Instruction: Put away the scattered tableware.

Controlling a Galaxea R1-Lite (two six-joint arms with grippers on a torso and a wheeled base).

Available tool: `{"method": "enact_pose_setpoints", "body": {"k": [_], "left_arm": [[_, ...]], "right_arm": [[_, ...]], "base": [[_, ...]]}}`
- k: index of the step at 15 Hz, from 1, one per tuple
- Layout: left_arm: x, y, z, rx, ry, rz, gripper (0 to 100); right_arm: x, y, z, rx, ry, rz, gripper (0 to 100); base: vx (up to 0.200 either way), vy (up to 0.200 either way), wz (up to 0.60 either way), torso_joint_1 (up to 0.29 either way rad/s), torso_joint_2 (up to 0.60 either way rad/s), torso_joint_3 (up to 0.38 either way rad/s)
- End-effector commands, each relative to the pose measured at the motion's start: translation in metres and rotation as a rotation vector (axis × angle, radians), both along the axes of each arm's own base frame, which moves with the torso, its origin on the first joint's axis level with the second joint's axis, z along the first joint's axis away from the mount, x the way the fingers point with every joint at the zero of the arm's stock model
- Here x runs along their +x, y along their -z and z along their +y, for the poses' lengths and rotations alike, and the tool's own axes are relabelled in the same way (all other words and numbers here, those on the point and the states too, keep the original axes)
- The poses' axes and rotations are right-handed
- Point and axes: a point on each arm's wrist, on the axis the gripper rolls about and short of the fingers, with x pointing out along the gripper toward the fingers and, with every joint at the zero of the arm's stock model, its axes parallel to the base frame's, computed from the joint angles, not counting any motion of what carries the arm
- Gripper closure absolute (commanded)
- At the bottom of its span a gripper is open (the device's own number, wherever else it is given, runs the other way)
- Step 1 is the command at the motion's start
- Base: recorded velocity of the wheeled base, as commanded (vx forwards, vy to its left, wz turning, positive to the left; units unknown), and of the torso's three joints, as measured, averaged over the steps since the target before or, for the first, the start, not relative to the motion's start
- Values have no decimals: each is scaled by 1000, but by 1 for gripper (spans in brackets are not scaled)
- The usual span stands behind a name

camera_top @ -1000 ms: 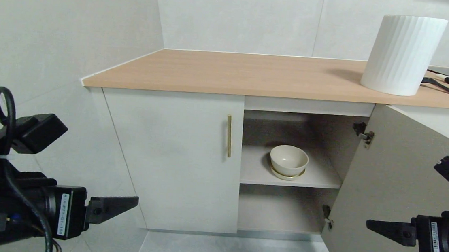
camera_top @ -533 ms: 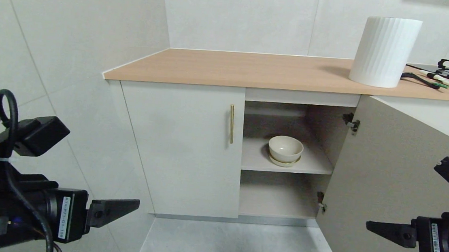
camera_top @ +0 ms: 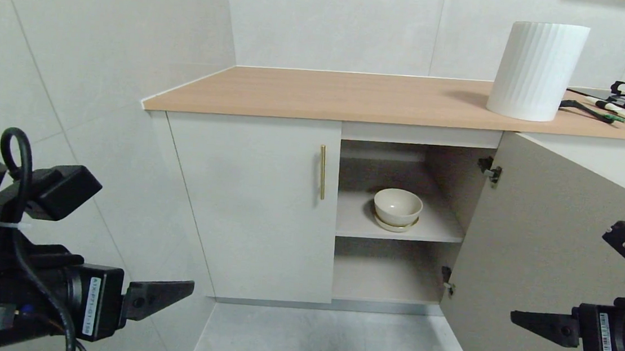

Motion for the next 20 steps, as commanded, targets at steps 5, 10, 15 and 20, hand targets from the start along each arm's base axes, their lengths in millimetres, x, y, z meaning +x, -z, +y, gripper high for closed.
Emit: {"method": "enact_pose_setpoints", "body": {"k": [5, 10, 15, 20], "left_arm": [[0, 2, 0, 14, 5, 1, 0], [0, 2, 0, 14, 5, 2, 0], [0, 2, 0, 14, 6, 3, 0], [0, 2, 0, 14, 7, 3, 0]], "right_arm": [[-16, 2, -9, -136, -55, 66, 0], [-42, -4, -22, -235, -135, 96, 0], [-43, -8, -31, -320, -13, 87, 0], [-21, -19, -50, -321, 211, 78, 0]], "base": [[0, -200, 0, 3, 2, 2], [0, -200, 0, 4, 2, 2], [0, -200, 0, 0, 5, 5], [0, 0, 0, 0, 0, 0]]}}
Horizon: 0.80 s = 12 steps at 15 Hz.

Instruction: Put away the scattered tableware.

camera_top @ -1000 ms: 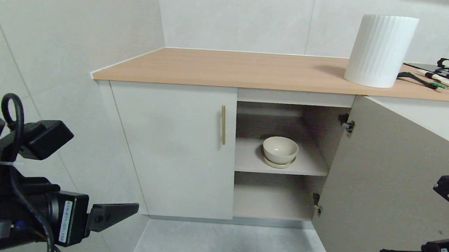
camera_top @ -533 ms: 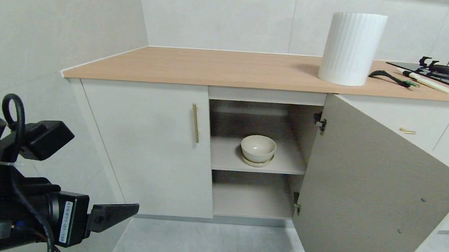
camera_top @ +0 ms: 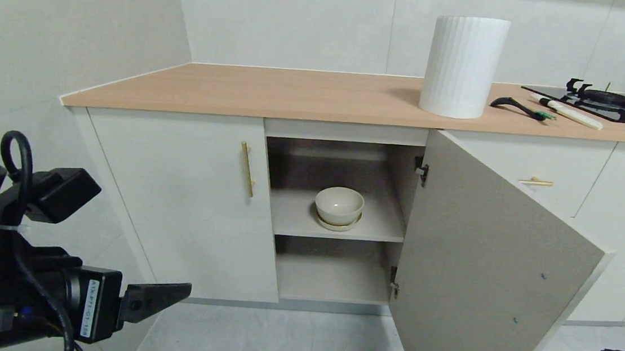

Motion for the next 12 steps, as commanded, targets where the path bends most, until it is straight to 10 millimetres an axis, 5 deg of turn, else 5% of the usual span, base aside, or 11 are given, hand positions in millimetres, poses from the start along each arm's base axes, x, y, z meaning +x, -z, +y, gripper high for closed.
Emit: {"method": "enact_pose_setpoints", "body": {"k": [1, 6, 12], "left_arm": [[0, 0, 0, 0, -1, 1, 0], [0, 0, 0, -1, 2, 1, 0], [0, 0, 0, -2, 0, 0, 0]], "right_arm": [[19, -4, -10, 8, 109, -28, 0], [60, -2, -17, 97, 246, -156, 0], [68, 6, -15, 112, 251, -155, 0]], "base": [[0, 0, 0, 0, 0, 0], [0, 0, 0, 0, 0, 0], [0, 0, 0, 0, 0, 0]]}}
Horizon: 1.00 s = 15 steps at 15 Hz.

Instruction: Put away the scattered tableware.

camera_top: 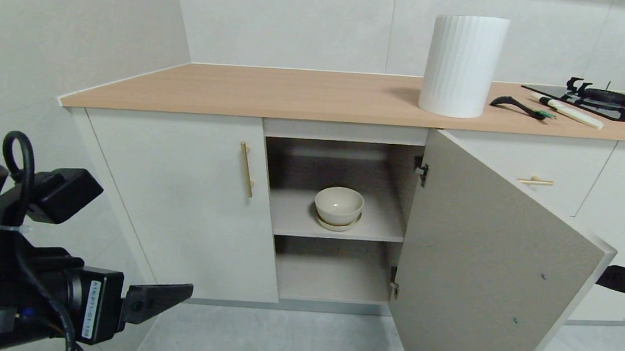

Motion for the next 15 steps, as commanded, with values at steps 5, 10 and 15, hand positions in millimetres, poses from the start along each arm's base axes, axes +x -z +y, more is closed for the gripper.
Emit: {"method": "enact_pose_setpoints", "body": {"k": [5, 10, 15], "left_arm": [[0, 0, 0, 0, -1, 1, 0], [0, 0, 0, 1, -1, 3, 0], [0, 0, 0, 0, -1, 1, 0]], "right_arm": [[3, 10, 13, 2, -70, -19, 0], [3, 22, 38, 45, -153, 7, 0], [8, 45, 80, 119, -266, 30, 0]], "base": [[0, 0, 0, 0, 0, 0], [0, 0, 0, 0, 0, 0], [0, 0, 0, 0, 0, 0]]}}
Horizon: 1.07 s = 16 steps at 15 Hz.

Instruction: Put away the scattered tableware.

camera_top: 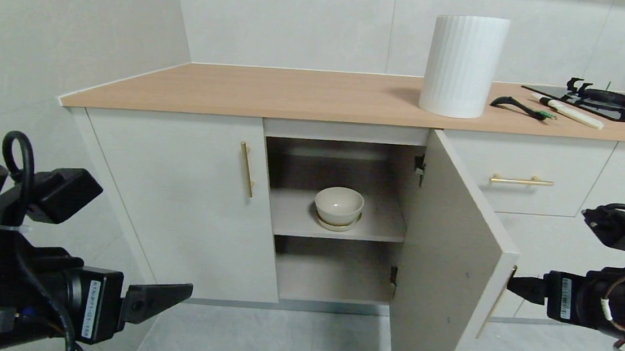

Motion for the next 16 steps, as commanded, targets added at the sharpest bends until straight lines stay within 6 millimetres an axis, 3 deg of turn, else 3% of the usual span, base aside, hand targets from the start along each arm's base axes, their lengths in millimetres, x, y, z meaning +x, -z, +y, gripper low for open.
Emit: {"method": "enact_pose_setpoints", "body": {"k": [1, 10, 16], "left_arm": [[0, 0, 0, 1, 0, 2, 0], [-1, -3, 0, -19, -4, -25, 0], [8, 7, -4, -14, -3, -18, 0]], "right_arm": [[6, 19, 16, -20, -52, 43, 0], [61, 33, 64, 3, -199, -30, 0], [81, 53, 74, 41, -237, -14, 0]], "base": [[0, 0, 0, 0, 0, 0], [0, 0, 0, 0, 0, 0], [0, 0, 0, 0, 0, 0]]}}
